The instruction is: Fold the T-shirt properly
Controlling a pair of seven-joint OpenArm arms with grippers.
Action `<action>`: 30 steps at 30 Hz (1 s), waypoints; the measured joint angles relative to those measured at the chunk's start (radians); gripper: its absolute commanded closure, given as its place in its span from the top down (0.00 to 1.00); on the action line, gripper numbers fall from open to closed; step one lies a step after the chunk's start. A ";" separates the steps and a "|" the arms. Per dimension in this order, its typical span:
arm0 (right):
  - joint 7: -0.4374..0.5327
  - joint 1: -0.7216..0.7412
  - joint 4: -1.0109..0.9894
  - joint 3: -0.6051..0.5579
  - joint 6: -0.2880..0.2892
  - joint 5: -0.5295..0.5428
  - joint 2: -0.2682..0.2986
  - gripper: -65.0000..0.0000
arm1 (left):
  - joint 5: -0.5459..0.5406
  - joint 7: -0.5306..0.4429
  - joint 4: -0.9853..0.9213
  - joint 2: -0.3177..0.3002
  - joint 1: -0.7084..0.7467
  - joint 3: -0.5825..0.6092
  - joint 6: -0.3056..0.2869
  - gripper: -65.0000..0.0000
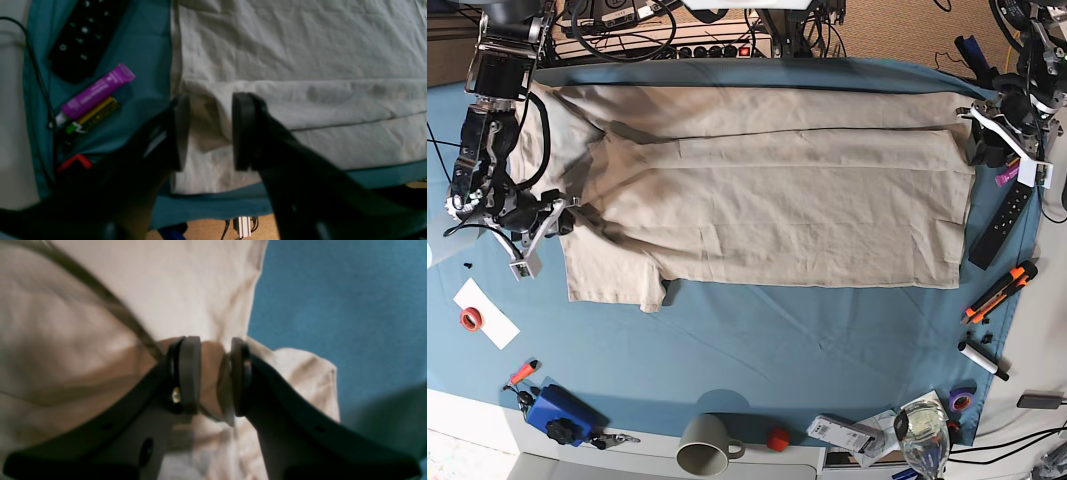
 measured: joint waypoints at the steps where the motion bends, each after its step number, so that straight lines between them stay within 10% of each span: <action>1: -0.002 0.008 0.000 0.008 0.000 0.000 -0.002 0.25 | 0.000 0.000 0.000 0.000 0.000 0.000 0.000 0.34; 21: 0.272 0.374 -0.591 0.155 0.072 -0.076 -0.005 0.25 | 0.000 0.000 0.000 0.000 0.003 0.000 0.000 0.34; 30: 0.400 0.394 -0.729 0.156 0.083 -0.199 -0.110 0.25 | 0.001 0.000 0.000 0.000 0.002 0.000 0.000 0.34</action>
